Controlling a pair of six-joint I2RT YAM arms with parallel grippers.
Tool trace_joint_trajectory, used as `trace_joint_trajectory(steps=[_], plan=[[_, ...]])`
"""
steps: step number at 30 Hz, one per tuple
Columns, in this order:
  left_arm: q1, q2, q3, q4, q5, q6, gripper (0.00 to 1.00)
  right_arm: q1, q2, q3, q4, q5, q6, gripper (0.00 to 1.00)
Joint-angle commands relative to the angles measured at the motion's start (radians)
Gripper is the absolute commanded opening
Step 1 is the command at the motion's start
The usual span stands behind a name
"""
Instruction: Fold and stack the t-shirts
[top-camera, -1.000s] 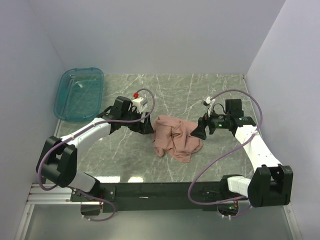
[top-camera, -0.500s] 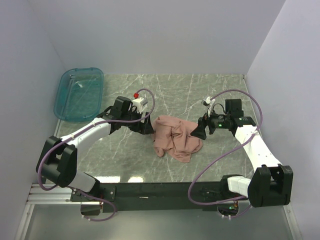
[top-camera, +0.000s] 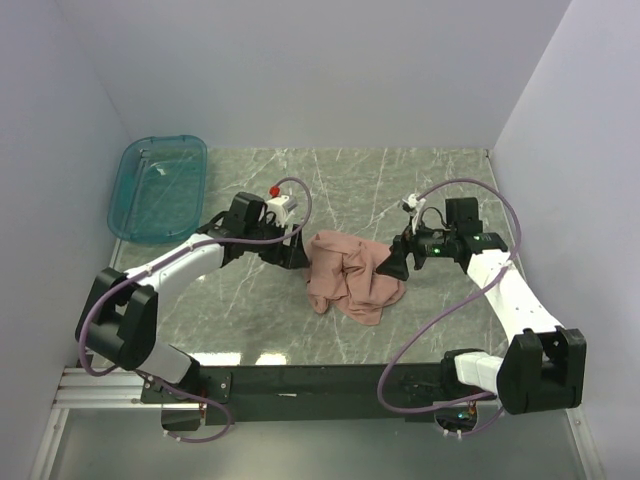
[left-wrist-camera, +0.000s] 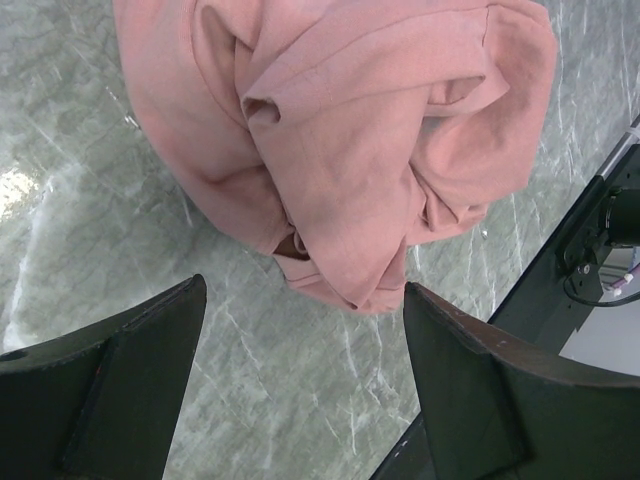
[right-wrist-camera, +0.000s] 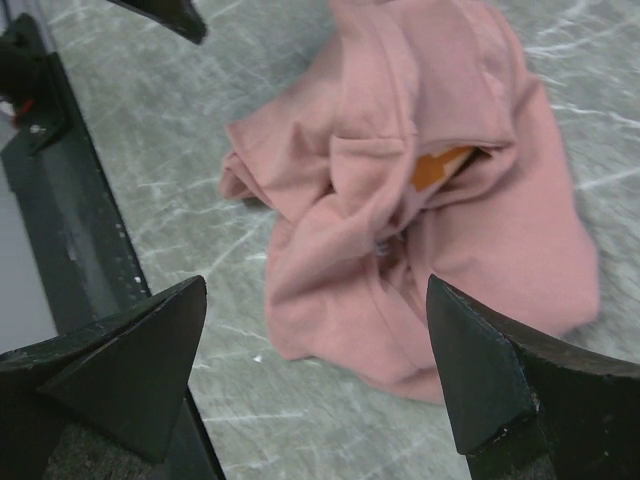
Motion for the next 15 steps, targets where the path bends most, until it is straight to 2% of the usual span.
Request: trace_joint_trajectory(steps=[1, 5, 15], plan=[[-0.005, 0.023, 0.053, 0.031, 0.035, 0.006, 0.85, 0.038, 0.019, 0.015, 0.049, -0.046, 0.053, 0.96], [-0.005, 0.086, 0.090, 0.037, 0.031, 0.000, 0.84, 0.108, 0.091, 0.055, 0.056, -0.009, 0.110, 0.93], [-0.005, 0.229, 0.256, 0.020, -0.008, 0.009, 0.83, 0.177, 0.173, 0.089, 0.122, 0.140, 0.204, 0.88]])
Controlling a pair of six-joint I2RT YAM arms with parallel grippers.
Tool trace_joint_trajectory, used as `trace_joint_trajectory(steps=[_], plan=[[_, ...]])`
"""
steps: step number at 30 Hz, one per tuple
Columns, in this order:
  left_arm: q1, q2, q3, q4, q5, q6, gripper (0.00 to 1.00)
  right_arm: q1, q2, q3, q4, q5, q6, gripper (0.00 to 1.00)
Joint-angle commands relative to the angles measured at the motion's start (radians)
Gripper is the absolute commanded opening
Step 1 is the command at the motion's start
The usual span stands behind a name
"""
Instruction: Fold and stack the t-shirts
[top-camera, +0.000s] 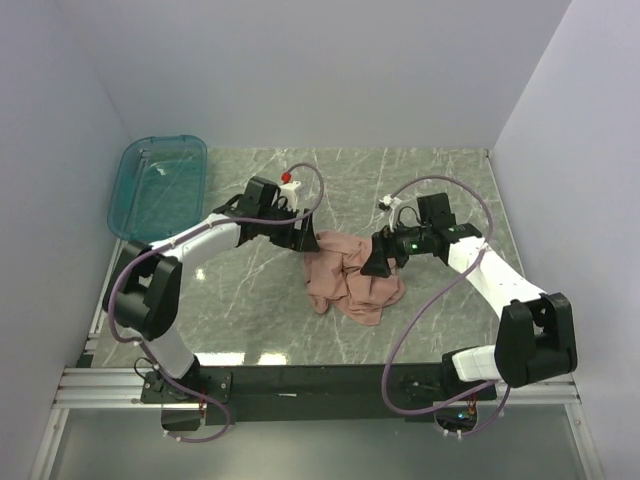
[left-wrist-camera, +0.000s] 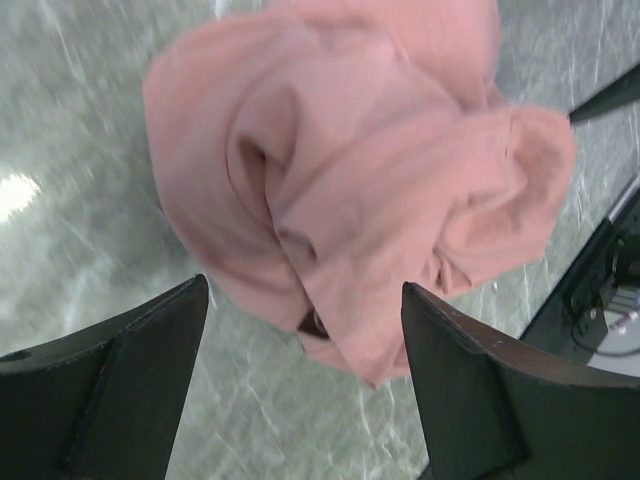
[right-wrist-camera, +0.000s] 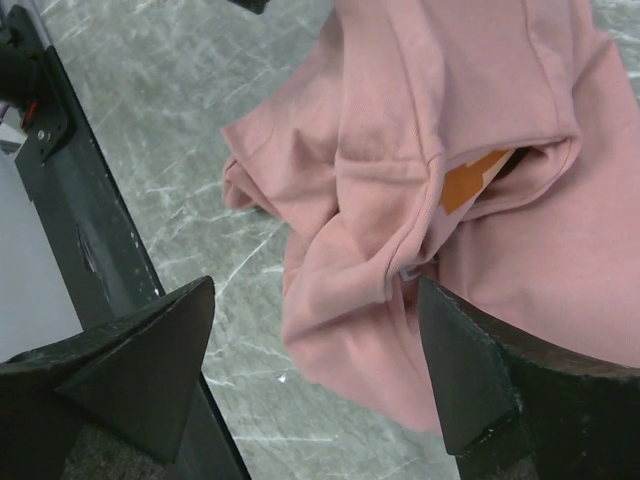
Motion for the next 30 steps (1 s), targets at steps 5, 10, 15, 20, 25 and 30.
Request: trace_joint_trajectory(steps=[5, 10, 15, 20, 25, 30], plan=[[-0.002, 0.115, 0.151, -0.004, -0.017, 0.022, 0.82, 0.047, 0.124, 0.115, 0.032, 0.020, 0.052, 0.79], [-0.007, 0.147, 0.183, -0.009, 0.016, 0.022, 0.75, 0.069, 0.165, 0.167, -0.001, -0.004, 0.042, 0.62], [-0.011, 0.145, 0.166, 0.000, 0.064, 0.036, 0.66, 0.070, 0.171, 0.162, -0.007, -0.010, 0.035, 0.45], [-0.016, 0.161, 0.168, -0.007, 0.137, 0.050, 0.43, 0.072, 0.182, 0.169, -0.021, -0.016, 0.024, 0.12], [-0.020, 0.144, 0.166, -0.013, 0.182, 0.064, 0.24, 0.070, 0.175, 0.178, -0.056, -0.022, -0.013, 0.00], [-0.022, 0.092, 0.151, -0.023, 0.151, 0.079, 0.01, 0.070, 0.168, 0.216, -0.143, -0.036, -0.089, 0.00]])
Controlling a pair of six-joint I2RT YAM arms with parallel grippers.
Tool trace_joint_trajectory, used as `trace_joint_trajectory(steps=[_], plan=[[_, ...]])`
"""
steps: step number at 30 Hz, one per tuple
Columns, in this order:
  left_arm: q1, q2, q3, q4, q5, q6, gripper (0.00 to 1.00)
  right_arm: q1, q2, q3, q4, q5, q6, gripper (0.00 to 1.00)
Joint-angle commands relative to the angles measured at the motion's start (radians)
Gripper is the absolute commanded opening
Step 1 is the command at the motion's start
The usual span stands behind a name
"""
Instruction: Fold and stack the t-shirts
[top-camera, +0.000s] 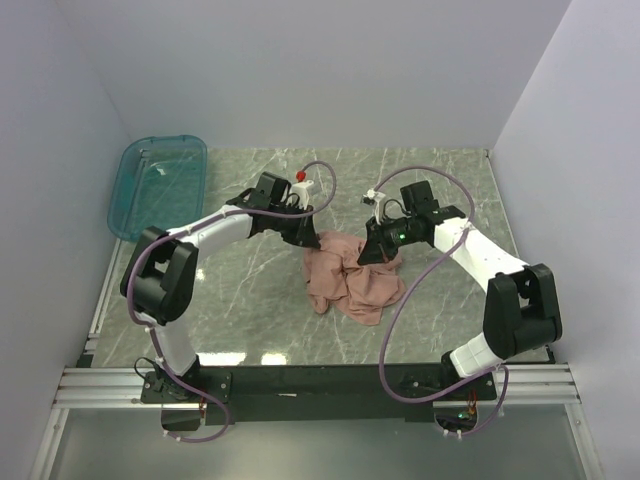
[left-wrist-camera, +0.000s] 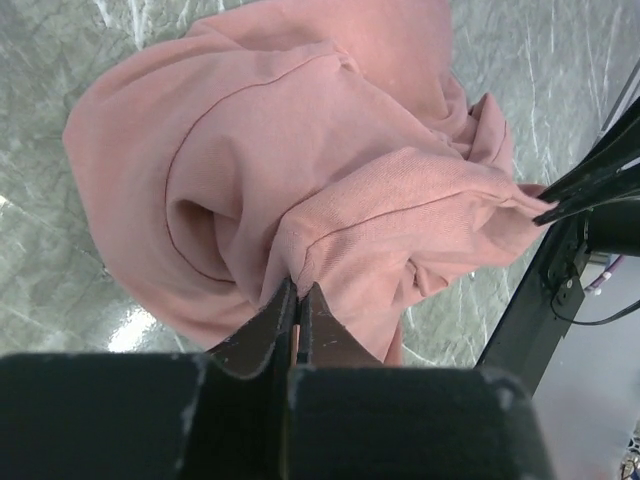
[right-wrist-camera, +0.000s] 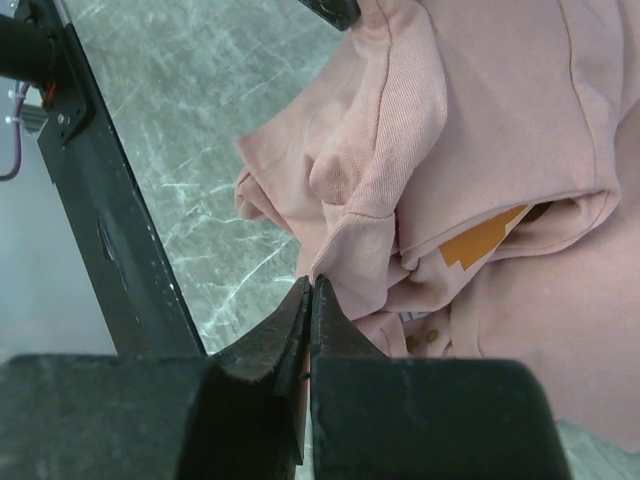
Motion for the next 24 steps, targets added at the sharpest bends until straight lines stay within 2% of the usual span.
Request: trace_joint_trajectory(steps=[1, 13, 24], plan=[[-0.006, -0.086, 0.007, -0.002, 0.005, 0.030, 0.01, 0.006, -0.018, 0.060, -0.062, -0.034, -0.078, 0.00], [-0.014, -0.337, -0.093, 0.020, -0.045, 0.016, 0.00, 0.006, -0.105, 0.128, -0.158, -0.008, -0.160, 0.00], [-0.029, -0.450, -0.084, 0.001, -0.049, 0.005, 0.00, 0.006, -0.139, 0.359, -0.365, 0.076, -0.259, 0.00]])
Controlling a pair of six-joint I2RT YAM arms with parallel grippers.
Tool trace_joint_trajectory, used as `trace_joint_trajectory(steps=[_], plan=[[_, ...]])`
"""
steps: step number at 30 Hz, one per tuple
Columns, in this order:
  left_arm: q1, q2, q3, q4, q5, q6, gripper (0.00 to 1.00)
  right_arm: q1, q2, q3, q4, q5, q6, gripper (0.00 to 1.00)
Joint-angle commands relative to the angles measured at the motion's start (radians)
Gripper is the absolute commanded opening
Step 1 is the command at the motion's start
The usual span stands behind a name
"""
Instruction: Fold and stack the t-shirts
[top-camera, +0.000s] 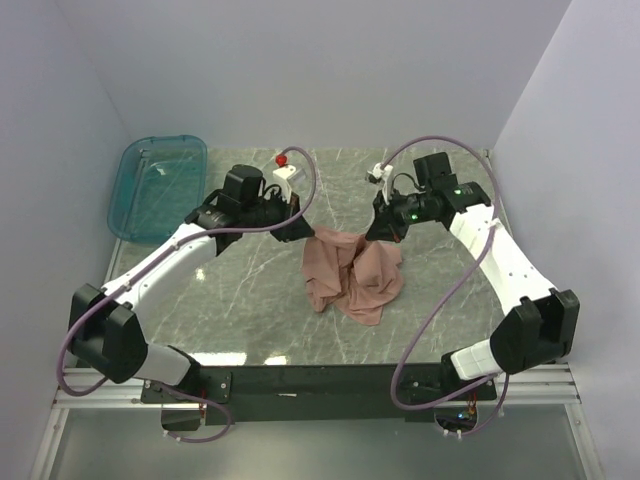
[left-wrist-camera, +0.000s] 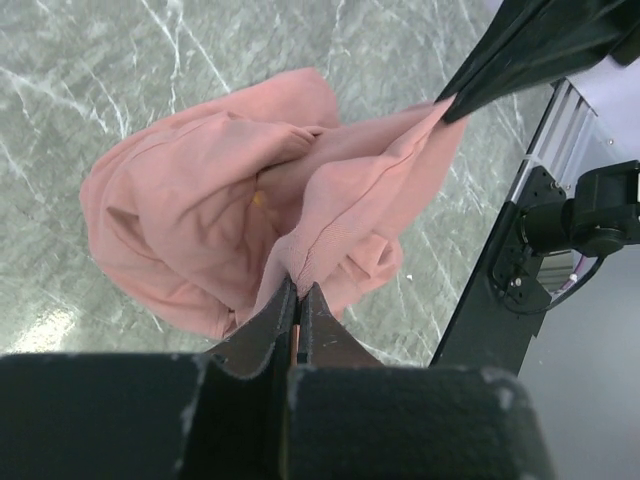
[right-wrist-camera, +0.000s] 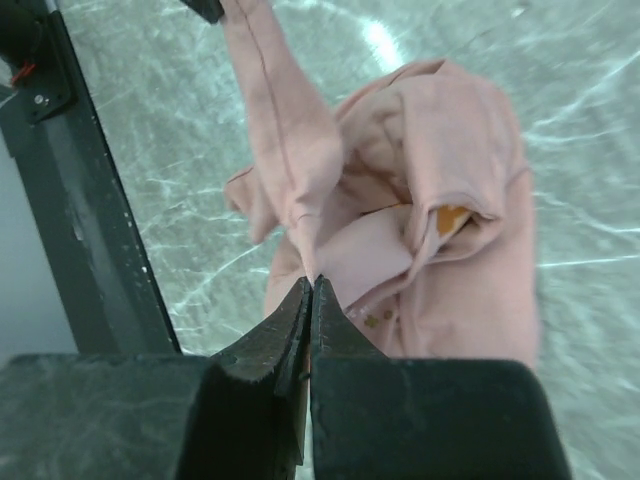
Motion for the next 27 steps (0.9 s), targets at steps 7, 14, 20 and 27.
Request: trace_joint_trajectory(steps=[7, 14, 20, 27], plan=[[-0.017, -0.105, 0.001, 0.037, 0.010, -0.029, 0.00, 0.006, -0.108, 0.142, -0.119, 0.084, -0.066, 0.00], [-0.046, -0.145, 0.045, 0.063, 0.033, -0.069, 0.00, 0.006, -0.149, 0.213, -0.132, 0.140, -0.069, 0.00], [-0.115, -0.136, 0.190, 0.090, -0.005, -0.098, 0.00, 0.006, -0.209, 0.311, -0.108, 0.294, -0.063, 0.00], [-0.245, -0.053, 0.471, 0.063, -0.068, -0.086, 0.00, 0.004, -0.325, 0.455, -0.002, 0.521, -0.043, 0.00]])
